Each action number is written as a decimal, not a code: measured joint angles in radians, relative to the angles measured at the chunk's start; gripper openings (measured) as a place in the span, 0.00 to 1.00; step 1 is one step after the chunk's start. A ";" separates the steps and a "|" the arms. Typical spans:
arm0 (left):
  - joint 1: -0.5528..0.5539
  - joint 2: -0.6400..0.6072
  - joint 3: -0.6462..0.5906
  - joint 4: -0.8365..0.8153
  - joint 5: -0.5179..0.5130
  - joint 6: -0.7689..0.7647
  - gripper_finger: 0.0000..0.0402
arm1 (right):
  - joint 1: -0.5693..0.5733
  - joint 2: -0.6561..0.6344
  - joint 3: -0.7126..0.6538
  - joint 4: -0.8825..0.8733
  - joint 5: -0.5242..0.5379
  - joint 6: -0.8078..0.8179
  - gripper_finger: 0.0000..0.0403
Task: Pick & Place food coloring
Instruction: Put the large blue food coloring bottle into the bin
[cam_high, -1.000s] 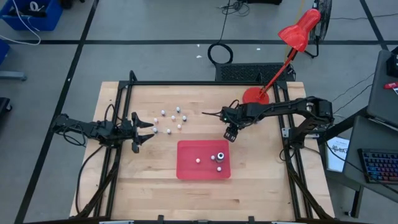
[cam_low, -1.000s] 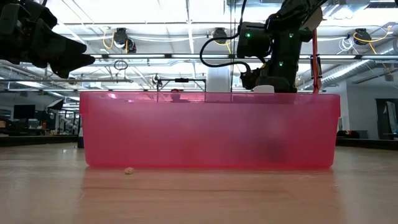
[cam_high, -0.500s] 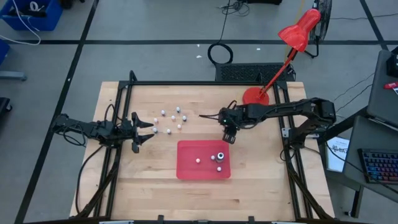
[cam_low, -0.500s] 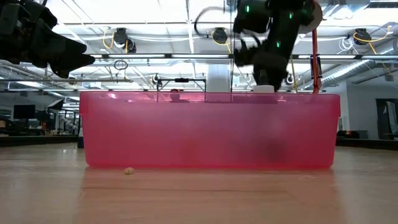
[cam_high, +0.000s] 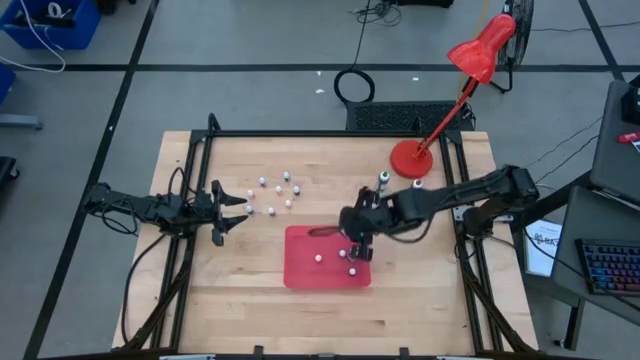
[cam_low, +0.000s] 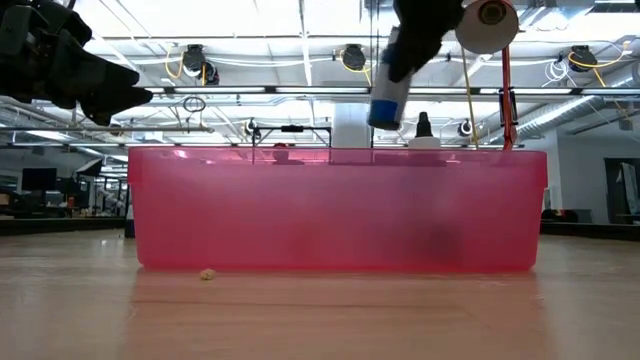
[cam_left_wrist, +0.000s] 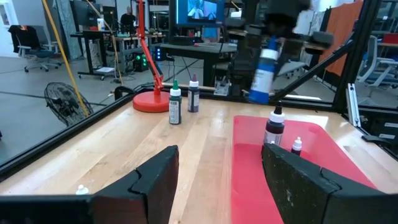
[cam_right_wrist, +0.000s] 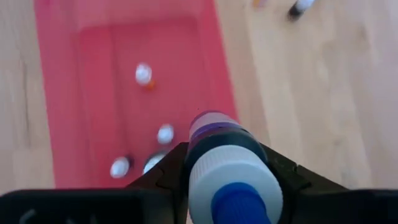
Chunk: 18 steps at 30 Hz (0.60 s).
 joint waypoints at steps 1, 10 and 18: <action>0.000 0.000 0.000 0.000 0.000 0.000 0.58 | 0.011 0.022 0.024 -0.045 0.000 0.014 0.30; 0.000 0.000 0.000 0.000 0.000 0.000 0.58 | 0.022 0.170 0.078 -0.195 -0.041 0.036 0.30; 0.000 0.000 0.000 -0.001 0.000 0.000 0.58 | 0.009 0.254 0.079 -0.182 -0.059 -0.003 0.30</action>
